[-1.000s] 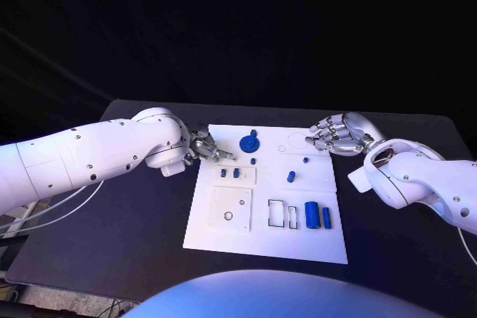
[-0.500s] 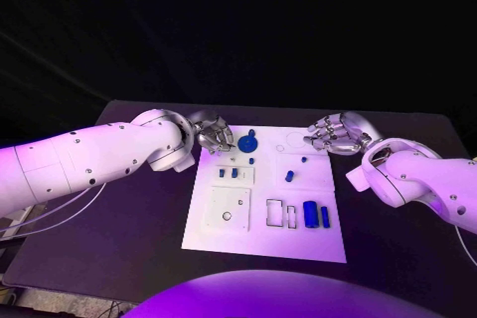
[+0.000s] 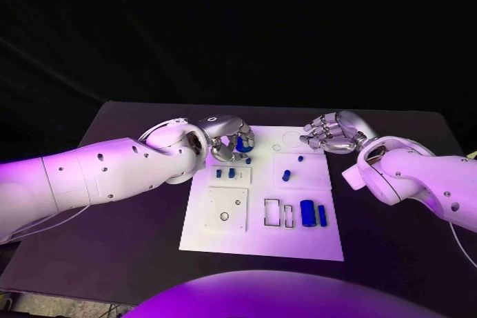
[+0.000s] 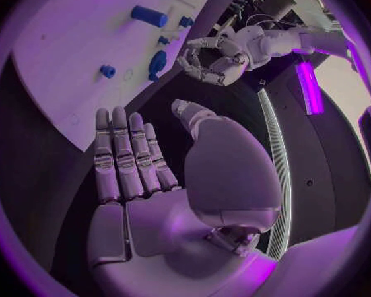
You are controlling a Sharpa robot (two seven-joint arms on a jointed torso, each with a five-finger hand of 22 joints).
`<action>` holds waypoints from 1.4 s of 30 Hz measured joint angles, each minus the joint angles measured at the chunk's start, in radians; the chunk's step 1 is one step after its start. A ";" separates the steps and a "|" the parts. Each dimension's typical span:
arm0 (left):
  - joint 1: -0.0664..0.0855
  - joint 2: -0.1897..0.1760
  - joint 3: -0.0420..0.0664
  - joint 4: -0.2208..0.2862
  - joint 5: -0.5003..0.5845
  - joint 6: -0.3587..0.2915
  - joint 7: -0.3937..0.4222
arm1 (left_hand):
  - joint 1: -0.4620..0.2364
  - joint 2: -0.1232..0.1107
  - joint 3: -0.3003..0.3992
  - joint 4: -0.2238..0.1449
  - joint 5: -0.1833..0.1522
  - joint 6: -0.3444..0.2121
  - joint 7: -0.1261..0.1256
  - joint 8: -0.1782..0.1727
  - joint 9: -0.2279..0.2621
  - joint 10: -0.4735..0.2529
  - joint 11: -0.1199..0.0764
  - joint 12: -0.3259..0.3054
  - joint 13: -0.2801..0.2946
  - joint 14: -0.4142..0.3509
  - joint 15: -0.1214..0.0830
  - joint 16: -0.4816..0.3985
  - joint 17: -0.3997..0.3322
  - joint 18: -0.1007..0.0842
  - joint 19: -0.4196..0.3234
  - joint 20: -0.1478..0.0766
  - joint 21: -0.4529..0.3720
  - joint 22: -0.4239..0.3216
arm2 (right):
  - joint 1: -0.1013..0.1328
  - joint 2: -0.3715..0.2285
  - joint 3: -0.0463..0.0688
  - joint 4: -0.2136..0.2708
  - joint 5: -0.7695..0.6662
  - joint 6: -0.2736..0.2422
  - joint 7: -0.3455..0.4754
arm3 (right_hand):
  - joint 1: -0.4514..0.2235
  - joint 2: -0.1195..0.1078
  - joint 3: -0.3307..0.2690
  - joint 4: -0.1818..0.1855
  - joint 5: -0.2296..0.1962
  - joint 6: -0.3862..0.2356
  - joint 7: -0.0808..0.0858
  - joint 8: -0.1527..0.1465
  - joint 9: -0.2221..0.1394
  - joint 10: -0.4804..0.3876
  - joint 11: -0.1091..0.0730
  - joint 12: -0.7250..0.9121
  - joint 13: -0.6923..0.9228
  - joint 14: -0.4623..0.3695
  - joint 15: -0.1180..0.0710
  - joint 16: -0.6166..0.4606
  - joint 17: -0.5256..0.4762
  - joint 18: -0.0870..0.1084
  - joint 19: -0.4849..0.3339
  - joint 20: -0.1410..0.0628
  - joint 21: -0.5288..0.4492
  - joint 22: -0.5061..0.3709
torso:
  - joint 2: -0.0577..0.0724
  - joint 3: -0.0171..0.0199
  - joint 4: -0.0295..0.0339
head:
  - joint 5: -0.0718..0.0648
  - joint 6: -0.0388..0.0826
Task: Assemble the parts on the task board
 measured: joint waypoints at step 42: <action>-0.002 0.110 -0.007 -0.110 -0.204 0.179 -0.036 | -0.022 0.022 0.134 -0.075 -0.084 0.086 0.036 -0.043 -0.099 0.145 -0.016 -0.078 -0.127 0.188 -0.017 0.368 0.222 0.000 0.134 -0.016 0.282 0.078 | 0.000 0.000 0.000 0.003 0.002 0.000 0.003 | 0.000 0.000 -0.003 -0.002 0.000 0.000 0.000 0.004 -0.003 -0.004 0.004 0.000 -0.004 0.000 0.000 -0.004 -0.002 0.000 0.000 0.000 0.000 -0.004 | -0.002 0.0012 0.0011 | -0.007 0.000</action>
